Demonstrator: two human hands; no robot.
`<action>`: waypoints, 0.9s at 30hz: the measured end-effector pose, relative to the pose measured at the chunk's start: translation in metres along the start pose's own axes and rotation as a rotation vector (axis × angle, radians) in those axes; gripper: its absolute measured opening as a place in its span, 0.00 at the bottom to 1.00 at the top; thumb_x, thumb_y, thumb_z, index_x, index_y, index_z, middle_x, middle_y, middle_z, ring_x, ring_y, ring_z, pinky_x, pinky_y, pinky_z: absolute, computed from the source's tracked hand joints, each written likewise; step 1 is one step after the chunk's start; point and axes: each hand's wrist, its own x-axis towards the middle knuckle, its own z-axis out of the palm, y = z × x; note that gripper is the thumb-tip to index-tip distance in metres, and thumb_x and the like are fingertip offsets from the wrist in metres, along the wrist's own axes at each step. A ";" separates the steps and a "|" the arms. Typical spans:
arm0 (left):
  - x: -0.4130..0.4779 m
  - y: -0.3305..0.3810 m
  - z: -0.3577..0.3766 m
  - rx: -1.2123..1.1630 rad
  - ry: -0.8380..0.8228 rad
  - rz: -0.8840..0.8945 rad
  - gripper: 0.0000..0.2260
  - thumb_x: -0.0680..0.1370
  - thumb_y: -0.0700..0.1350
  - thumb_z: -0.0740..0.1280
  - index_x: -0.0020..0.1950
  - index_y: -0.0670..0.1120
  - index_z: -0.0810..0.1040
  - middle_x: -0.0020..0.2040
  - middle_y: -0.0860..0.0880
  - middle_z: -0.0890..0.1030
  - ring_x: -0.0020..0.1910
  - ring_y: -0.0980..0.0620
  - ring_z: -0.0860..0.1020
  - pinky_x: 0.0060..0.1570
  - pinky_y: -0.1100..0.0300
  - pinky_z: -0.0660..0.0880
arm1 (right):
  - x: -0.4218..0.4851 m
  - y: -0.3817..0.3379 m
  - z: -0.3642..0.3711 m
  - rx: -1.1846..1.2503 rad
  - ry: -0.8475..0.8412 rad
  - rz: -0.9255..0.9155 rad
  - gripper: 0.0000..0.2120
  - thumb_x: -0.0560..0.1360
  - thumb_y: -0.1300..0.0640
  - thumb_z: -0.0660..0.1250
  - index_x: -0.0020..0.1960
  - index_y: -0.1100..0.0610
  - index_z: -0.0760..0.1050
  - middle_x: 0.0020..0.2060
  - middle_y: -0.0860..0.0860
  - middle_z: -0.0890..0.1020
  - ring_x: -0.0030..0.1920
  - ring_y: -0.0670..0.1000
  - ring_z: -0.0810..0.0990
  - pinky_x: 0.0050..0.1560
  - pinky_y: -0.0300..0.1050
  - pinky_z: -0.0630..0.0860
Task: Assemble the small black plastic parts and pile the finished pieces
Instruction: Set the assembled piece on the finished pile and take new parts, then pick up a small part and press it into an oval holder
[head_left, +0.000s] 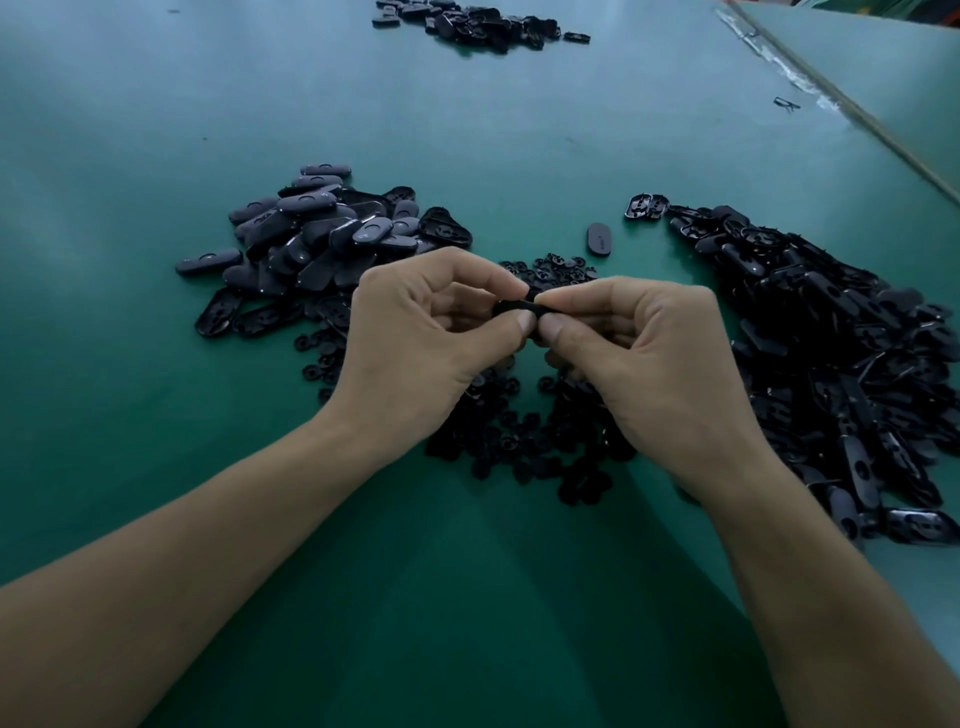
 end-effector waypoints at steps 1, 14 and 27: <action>0.000 0.000 0.000 -0.006 0.003 0.000 0.09 0.72 0.35 0.76 0.44 0.49 0.83 0.37 0.49 0.85 0.34 0.54 0.83 0.38 0.58 0.82 | 0.000 0.000 0.001 -0.024 0.014 -0.006 0.07 0.75 0.60 0.74 0.52 0.51 0.84 0.39 0.44 0.87 0.41 0.42 0.85 0.46 0.38 0.80; 0.017 -0.006 -0.005 -0.315 0.366 -0.219 0.14 0.80 0.32 0.66 0.64 0.42 0.76 0.46 0.50 0.80 0.40 0.58 0.81 0.46 0.64 0.79 | 0.006 0.007 -0.055 -0.507 0.047 0.260 0.09 0.74 0.58 0.67 0.38 0.48 0.83 0.31 0.44 0.80 0.29 0.35 0.76 0.25 0.27 0.66; 0.015 -0.009 -0.009 -0.156 0.366 -0.238 0.41 0.75 0.36 0.71 0.82 0.48 0.53 0.80 0.54 0.58 0.67 0.63 0.72 0.62 0.61 0.75 | 0.000 -0.011 -0.062 -0.428 -0.368 0.321 0.31 0.43 0.31 0.76 0.45 0.39 0.81 0.36 0.44 0.82 0.30 0.39 0.75 0.38 0.41 0.71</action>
